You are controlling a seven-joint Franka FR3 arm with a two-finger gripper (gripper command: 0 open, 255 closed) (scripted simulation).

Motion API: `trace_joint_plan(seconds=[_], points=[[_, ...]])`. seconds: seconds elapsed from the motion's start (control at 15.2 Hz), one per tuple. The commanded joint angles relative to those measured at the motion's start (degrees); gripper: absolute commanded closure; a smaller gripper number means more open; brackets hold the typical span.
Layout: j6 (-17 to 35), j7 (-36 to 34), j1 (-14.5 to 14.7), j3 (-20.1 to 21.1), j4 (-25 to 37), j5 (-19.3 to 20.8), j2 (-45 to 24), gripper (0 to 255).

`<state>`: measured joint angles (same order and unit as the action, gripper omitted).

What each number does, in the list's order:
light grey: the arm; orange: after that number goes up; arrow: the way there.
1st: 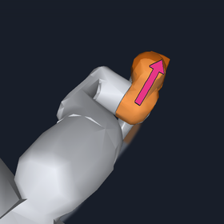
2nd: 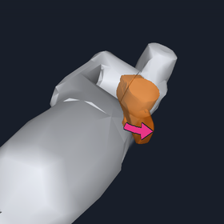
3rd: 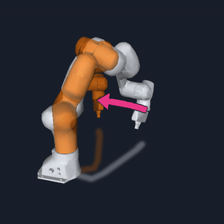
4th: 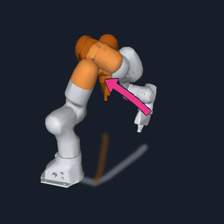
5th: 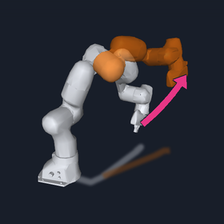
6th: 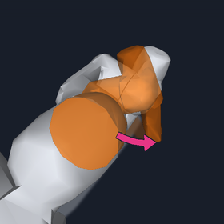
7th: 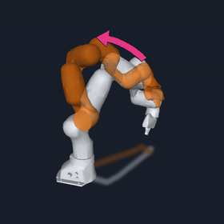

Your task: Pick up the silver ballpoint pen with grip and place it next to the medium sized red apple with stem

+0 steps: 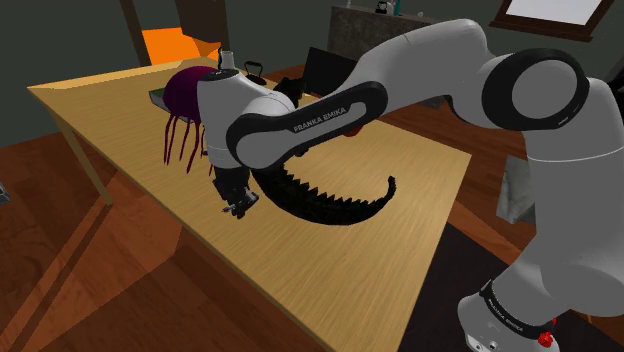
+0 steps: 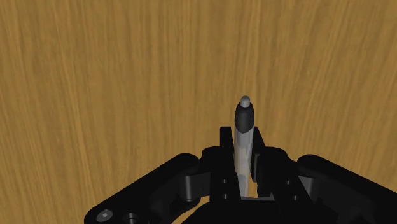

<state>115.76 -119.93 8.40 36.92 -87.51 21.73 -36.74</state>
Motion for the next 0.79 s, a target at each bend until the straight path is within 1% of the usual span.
trace_joint_plan(seconds=[0.0,0.73], points=[[0.0,0.0,0.0,0.0,0.0,0.0,0.0,255],[-6.7,1.2,-0.3,1.4,4.1,-2.1,3.0,255]])
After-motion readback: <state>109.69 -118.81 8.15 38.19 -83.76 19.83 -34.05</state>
